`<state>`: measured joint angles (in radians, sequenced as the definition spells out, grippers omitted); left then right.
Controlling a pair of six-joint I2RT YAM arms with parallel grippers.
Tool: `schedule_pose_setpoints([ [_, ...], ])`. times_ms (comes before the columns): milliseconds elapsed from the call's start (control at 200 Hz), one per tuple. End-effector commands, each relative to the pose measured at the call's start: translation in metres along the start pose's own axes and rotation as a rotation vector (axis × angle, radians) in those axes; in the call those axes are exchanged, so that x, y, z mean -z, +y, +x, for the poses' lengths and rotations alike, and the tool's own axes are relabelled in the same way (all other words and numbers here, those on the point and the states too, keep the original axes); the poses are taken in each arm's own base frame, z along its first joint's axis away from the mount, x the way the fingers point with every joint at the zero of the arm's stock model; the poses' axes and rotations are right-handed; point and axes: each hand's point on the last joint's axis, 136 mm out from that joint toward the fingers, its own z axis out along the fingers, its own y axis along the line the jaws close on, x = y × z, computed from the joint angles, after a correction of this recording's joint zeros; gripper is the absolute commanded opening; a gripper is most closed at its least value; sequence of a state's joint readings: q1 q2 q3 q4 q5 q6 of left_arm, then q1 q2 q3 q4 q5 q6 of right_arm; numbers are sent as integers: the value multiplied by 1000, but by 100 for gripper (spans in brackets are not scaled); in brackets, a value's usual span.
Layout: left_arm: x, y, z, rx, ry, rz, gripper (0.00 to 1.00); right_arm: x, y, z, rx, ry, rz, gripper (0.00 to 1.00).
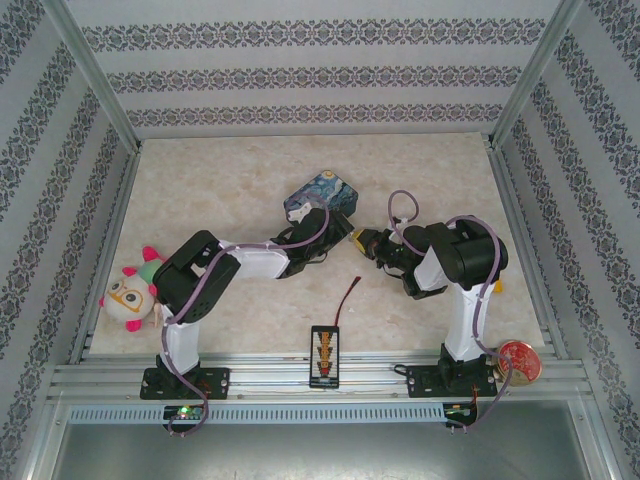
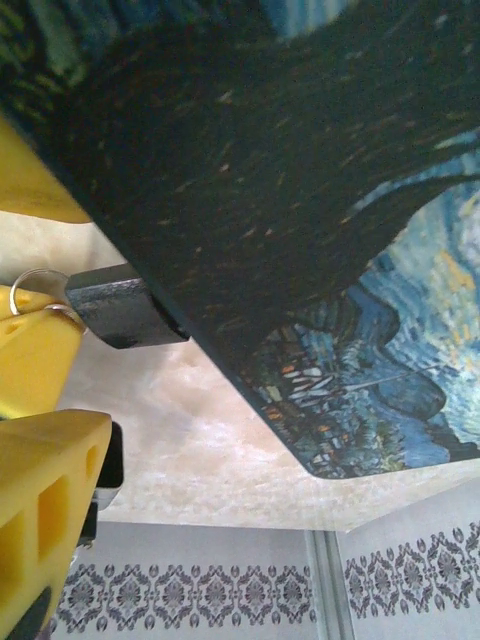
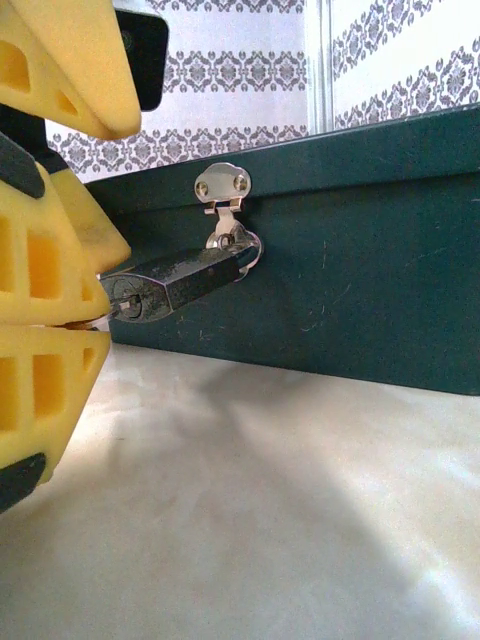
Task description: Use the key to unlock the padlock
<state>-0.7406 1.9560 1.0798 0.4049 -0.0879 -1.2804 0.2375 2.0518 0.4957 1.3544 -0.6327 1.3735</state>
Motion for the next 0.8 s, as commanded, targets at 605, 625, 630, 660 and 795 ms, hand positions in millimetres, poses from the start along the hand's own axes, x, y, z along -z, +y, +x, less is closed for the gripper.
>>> schedule_pose_setpoints([
  [605,-27,-1,-2,-49,-58,-27,47,-12,9,1,-9,3,-31,0],
  [625,-27,0,-3,-42,-60,-31,47,-12,8,1,-9,3,-30,0],
  [630,-27,1,-3,-41,-60,-32,46,-12,8,1,-10,4,-29,0],
  [660,-26,4,-2,-33,-59,-45,45,-12,8,1,-9,2,-29,0],
  [795,-26,11,-2,-19,-58,-75,46,-12,7,1,-8,0,-27,0],
])
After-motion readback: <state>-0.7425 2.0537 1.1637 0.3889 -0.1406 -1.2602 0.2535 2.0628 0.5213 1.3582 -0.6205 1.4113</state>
